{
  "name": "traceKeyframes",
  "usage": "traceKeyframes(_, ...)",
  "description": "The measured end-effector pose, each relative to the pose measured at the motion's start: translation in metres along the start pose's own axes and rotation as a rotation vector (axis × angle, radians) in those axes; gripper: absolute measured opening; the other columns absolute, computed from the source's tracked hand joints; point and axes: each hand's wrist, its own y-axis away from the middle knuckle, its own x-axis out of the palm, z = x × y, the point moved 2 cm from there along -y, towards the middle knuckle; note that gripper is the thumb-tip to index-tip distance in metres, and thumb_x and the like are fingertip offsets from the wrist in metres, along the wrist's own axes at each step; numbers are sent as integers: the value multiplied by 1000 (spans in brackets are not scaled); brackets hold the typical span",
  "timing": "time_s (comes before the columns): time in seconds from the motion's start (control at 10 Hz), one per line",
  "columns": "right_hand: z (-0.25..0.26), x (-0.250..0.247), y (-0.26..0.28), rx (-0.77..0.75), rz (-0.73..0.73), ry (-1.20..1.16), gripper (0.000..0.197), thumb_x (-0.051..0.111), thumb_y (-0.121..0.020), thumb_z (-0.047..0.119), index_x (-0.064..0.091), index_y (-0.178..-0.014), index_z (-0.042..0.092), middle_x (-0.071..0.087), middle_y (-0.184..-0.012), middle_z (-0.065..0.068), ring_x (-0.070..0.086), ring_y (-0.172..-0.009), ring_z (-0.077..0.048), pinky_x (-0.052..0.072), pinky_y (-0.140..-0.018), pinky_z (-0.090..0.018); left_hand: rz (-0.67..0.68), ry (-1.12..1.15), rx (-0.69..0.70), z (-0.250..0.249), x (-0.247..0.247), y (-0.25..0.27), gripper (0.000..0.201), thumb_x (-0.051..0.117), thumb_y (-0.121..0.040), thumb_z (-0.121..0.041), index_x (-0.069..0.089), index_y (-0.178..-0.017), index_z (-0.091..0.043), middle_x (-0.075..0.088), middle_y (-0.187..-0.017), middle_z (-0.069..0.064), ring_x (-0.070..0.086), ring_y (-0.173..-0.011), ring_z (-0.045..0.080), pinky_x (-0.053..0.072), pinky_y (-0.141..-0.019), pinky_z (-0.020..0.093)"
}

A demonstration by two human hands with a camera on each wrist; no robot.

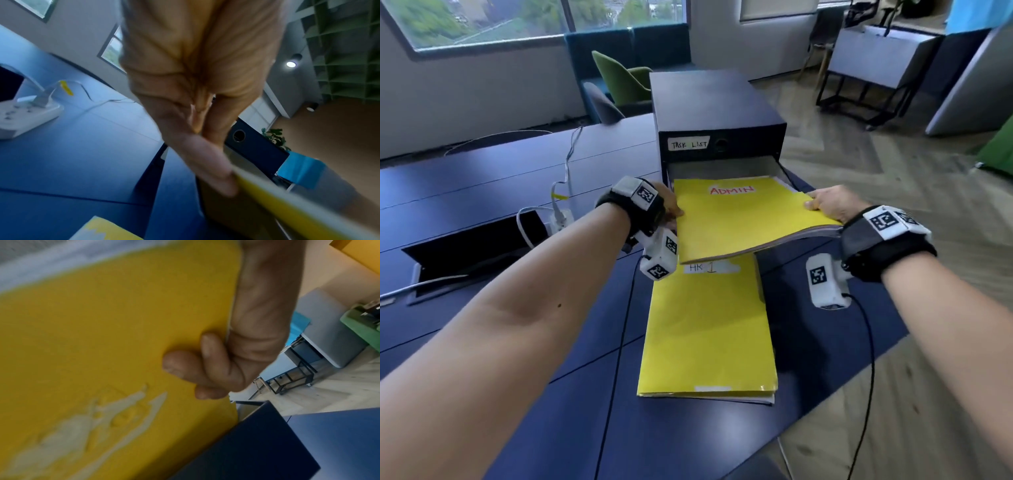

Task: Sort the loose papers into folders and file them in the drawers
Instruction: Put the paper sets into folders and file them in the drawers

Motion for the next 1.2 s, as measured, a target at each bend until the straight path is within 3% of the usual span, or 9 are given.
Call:
traceKeyframes(0.1,9,-4,-9,26,21,104,39,52,-93,8,49,-130,-2,48,-137,-19,45,-126,-29,40,-77,-20,-24,-72,9,-2,-8,7,28,54,-92,-7,48,-65,-9,53,-33,-3,53,-29,4,45,-35,15)
traceKeyframes(0.2,26,6,-20,34,1,118,38,50,-94,6,48,-131,-3,47,-138,-18,43,-128,-29,35,-51,-1,-88,-18,16,-10,-14,2,29,57,-90,-5,47,-63,-5,48,-29,1,49,-25,7,45,-34,17)
traceKeyframes(0.4,51,9,-52,-28,-13,99,36,35,-101,14,48,-131,-2,46,-139,-17,43,-128,-27,42,-86,-21,12,-129,17,-30,-19,0,40,66,-84,-23,50,-119,-10,56,-95,13,56,-81,22,49,-93,36)
traceKeyframes(0.5,54,15,-65,-39,-26,173,36,54,-92,9,54,-125,-5,57,-120,-14,51,-100,-18,31,-43,-6,93,-369,34,-39,-17,2,73,70,-74,-49,40,-134,-21,54,-117,13,59,-102,27,47,-99,41)
traceKeyframes(0.6,51,19,-83,3,-100,186,45,66,-84,13,55,-124,-2,58,-114,-10,55,-104,-19,33,-54,-17,112,-606,25,-40,-15,-5,115,69,-43,-73,25,-143,-36,53,-130,9,60,-110,26,46,-99,43)
traceKeyframes(0.7,44,24,-89,-4,-135,237,53,71,-78,24,56,-125,4,61,-112,-13,58,-109,-30,36,-75,-26,122,-784,23,-43,-9,-7,105,69,-60,-67,17,-146,-36,43,-142,8,52,-122,28,42,-102,43)
traceKeyframes(0.9,45,36,-80,-90,-116,454,35,63,-87,13,59,-119,-1,59,-120,-22,53,-113,-36,43,-85,-35,37,-1022,14,-37,9,-33,75,69,-43,-77,62,-94,-21,56,-102,0,51,-92,21,42,-78,33)
traceKeyframes(1.0,48,39,-76,-85,-31,593,38,55,-92,9,50,-127,-3,53,-125,-25,51,-115,-38,43,-87,-38,104,-1033,-30,-26,11,-46,44,76,-52,-62,48,-65,-32,47,-99,0,43,-89,21,40,-84,34)
traceKeyframes(1.2,48,47,-62,-107,152,789,68,52,-93,7,12,-149,8,48,-129,-28,50,-116,-40,42,-92,-41,43,-993,22,-14,15,-31,62,70,-73,-53,50,-114,-10,52,-98,6,51,-85,23,42,-68,32)
